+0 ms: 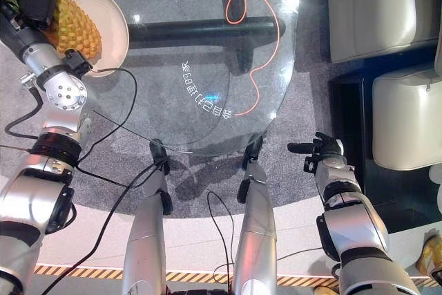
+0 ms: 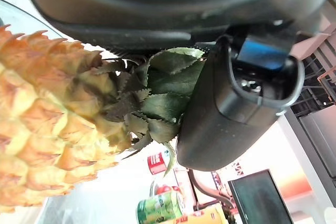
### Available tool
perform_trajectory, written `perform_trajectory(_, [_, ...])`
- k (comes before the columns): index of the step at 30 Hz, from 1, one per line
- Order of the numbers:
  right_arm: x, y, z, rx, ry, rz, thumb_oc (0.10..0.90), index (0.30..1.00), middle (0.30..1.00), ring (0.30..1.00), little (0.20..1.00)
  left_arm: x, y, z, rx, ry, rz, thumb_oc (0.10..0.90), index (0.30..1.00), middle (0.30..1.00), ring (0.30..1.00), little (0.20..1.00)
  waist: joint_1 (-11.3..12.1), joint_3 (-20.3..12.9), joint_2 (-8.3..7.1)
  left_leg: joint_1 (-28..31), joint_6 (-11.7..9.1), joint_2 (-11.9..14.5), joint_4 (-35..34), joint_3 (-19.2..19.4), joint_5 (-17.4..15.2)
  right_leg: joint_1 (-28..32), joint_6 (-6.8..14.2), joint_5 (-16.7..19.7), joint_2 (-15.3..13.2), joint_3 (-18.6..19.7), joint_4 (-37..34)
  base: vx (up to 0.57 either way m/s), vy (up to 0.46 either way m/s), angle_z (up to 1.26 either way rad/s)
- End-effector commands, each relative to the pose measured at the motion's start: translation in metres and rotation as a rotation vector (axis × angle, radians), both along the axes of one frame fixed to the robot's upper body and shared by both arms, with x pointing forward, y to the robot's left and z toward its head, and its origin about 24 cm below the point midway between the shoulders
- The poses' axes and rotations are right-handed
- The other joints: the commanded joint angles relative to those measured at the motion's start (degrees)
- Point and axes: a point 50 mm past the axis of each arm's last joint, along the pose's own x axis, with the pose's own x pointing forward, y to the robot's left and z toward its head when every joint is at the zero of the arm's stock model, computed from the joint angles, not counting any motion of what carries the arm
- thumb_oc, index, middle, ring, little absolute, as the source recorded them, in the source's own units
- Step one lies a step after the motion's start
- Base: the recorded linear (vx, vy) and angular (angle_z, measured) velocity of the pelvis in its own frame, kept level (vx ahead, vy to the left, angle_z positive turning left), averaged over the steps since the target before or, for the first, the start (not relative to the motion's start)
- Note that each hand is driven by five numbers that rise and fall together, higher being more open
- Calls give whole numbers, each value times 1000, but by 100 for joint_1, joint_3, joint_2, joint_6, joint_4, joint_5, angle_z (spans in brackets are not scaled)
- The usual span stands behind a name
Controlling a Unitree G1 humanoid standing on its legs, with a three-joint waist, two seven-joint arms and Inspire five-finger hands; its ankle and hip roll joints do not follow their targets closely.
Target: Pick up the fruit to the plate
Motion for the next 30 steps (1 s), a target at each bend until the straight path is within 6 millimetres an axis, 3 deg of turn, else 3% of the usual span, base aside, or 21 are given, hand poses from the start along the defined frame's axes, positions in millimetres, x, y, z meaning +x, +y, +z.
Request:
perform_trajectory(1, [-10, -14, -5, -62, 60, -36, 800, 900, 900, 900, 900, -27, 10, 85, 48, -297, 29, 100, 300, 300, 300, 200, 95, -153, -217, -318, -238, 26, 783, -157, -626, 306, 260, -139, 99, -69, -361, 0, 0, 0])
perform_trajectory(21, [-9, -15, -2, -80, 55, -29, 800, 900, 900, 900, 900, -22, 11, 86, 68, -251, 37, 108, 307, 307, 307, 208, 34, -153, -228, -347, -236, 24, 796, -134, -612, 270, 252, -124, 128, -23, -366, 0, 0, 0])
perform_trajectory(25, [-9, -16, -1, -82, 56, -31, 800, 900, 900, 900, 900, -22, 13, 86, 65, -247, 34, 388, 547, 547, 547, 488, 31, -153, -219, -360, -238, 24, 805, -139, -610, 252, 247, -123, 124, -15, -357, 0, 0, 0])
perform_trajectory(27, [-9, -16, -1, -83, 56, -32, 800, 900, 900, 900, 900, -22, 13, 86, 64, -245, 34, 473, 620, 620, 620, 573, 35, -153, -215, -351, -235, 16, 796, -136, -608, 263, 249, -121, 120, -21, -367, 0, 0, 0])
perform_trajectory(28, [-9, -15, -1, -82, 55, -32, 800, 900, 900, 900, 900, -22, 14, 86, 62, -245, 33, 567, 700, 700, 700, 667, 37, -153, -216, -347, -235, 17, 793, -134, -607, 266, 251, -117, 119, -25, -369, 0, 0, 0])
perform_trajectory(30, [-9, -15, -2, -81, 53, -32, 800, 900, 900, 900, 900, -22, 14, 85, 62, -244, 32, 633, 756, 756, 756, 733, 41, -153, -217, -349, -234, 18, 795, -136, -609, 264, 252, -117, 117, -29, -369, 0, 0, 0])
